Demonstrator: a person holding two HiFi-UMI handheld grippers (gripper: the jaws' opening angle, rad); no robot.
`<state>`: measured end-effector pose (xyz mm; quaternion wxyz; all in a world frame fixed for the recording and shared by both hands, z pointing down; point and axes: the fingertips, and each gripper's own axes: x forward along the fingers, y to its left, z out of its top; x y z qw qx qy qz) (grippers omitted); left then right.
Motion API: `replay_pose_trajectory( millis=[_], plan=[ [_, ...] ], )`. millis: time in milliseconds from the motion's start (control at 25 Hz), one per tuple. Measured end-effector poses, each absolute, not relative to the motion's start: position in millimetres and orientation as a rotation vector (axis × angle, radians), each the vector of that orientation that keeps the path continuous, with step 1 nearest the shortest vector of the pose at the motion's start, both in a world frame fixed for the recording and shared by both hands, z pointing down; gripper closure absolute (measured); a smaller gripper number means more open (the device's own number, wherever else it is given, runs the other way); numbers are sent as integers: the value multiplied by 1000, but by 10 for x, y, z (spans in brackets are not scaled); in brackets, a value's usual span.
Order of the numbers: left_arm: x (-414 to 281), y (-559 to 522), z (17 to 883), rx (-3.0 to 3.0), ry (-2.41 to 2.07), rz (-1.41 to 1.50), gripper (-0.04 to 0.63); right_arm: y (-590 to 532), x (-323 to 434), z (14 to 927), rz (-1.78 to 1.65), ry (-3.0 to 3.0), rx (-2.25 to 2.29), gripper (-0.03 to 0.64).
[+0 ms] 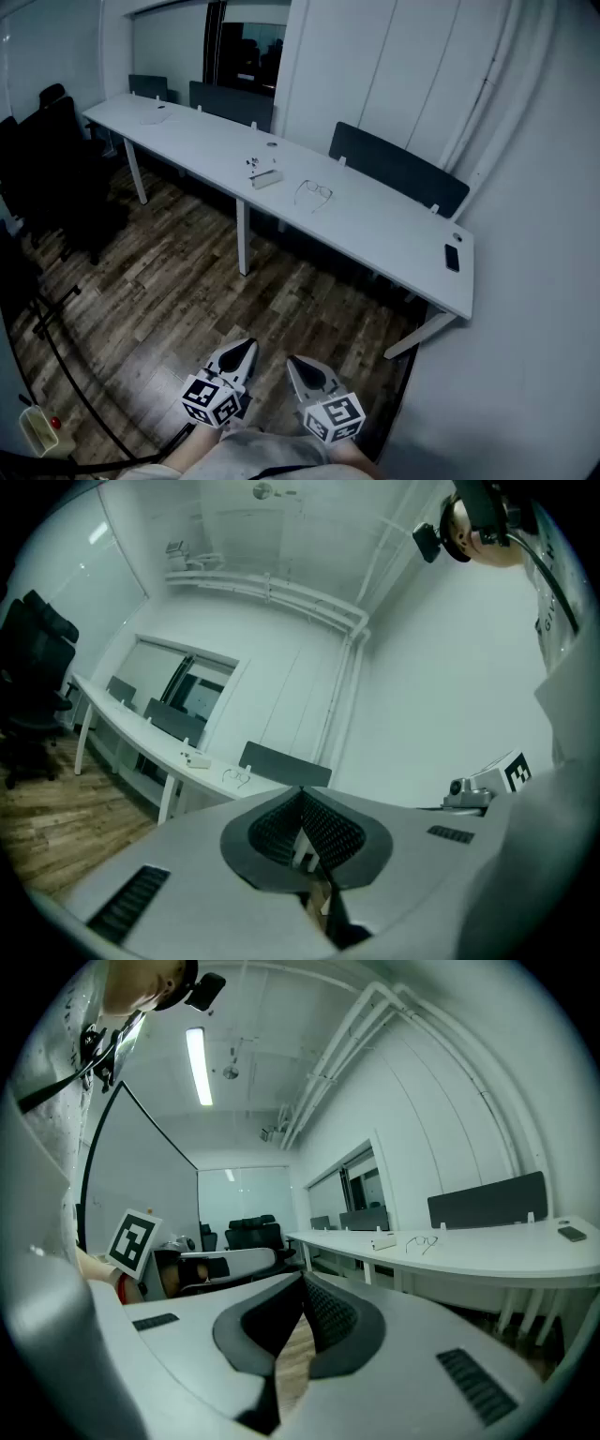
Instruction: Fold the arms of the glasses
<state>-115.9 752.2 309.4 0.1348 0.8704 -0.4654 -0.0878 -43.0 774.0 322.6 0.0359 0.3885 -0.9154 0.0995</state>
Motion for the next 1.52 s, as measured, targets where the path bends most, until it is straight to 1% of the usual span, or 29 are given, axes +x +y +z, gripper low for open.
replay_pose_trajectory(
  millis=[240,640,1000,1240,1520],
  plan=[
    [-1228,7335,3093,2557,-1304,-248,581,7551,-505,3283,320,-2784,1249,598],
    [-1641,7032,3193,2541,-1287,-244,581,7224,-798,3357,317,-2736,1312,598],
    [-1760,6701,3243,2557,-1274,-252,581,6946,-713,3344,313,-2727,1364,598],
    [-1756,6333,3368,2565,-1276,-210,581,6470,-681,3392,285,-2758,1338,598],
    [-1758,5532,3458,2525,-1311,-173,581,5661,-635,3543,350,-2774,1315,598]
  ],
)
